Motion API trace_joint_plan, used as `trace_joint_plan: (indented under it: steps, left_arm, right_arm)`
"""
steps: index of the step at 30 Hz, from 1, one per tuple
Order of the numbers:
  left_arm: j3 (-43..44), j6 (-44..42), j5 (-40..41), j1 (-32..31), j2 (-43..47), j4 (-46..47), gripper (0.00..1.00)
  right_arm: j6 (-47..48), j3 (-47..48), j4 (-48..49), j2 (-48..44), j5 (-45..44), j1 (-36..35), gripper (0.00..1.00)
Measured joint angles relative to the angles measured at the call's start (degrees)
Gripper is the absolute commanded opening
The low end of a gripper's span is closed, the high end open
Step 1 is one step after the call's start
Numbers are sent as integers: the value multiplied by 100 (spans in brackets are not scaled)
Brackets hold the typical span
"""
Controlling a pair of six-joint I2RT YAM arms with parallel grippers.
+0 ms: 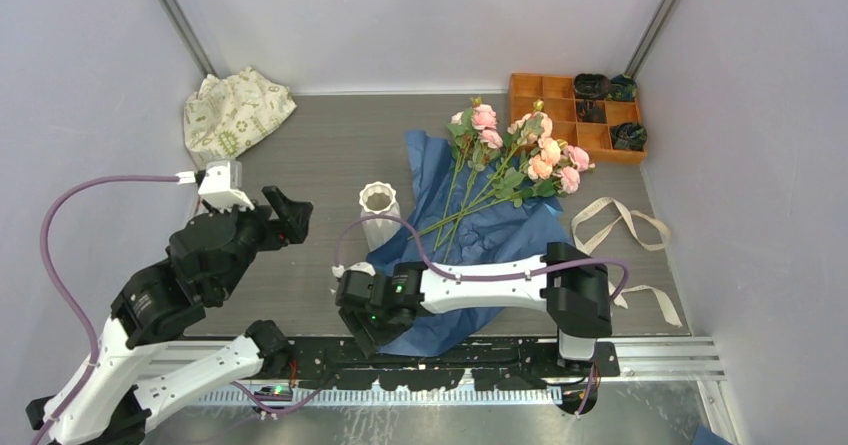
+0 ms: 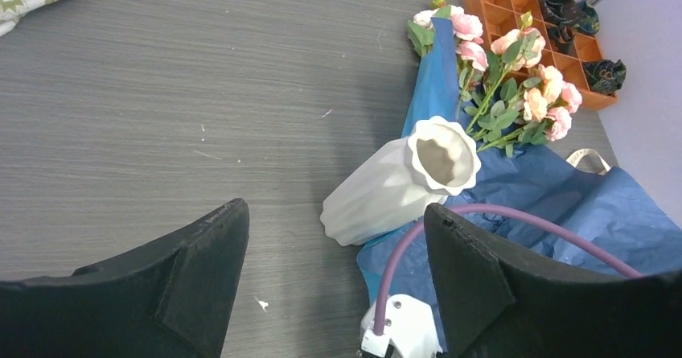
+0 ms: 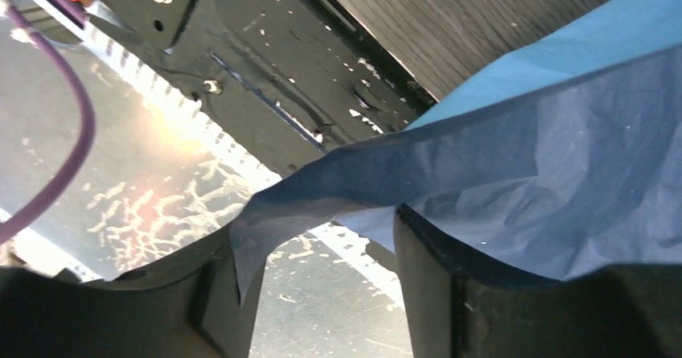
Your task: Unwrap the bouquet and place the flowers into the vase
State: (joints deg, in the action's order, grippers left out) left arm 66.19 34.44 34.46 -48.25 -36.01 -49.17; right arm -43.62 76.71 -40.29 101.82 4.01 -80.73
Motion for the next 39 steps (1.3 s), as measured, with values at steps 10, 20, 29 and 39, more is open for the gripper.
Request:
trace_joint_plan:
  steps: [10,20,29,39]
  left_arm:
    - [0,98,26,0,417,-315,79]
    - [46,-15,-553,0,365,-269,77]
    - [221,-87,-1478,0,-57,127,76]
    - [221,-90,-1545,0,46,223,76]
  right_arm:
    - [-11,186,-973,-688,-1307,-341,70]
    - [-1010,57,-2028,-3220,-3624,33,46]
    - [-1246,-1222,-2157,-3287,-3340,2898,43]
    - [-1928,-3012,-2015,-3399,-2481,3574,35]
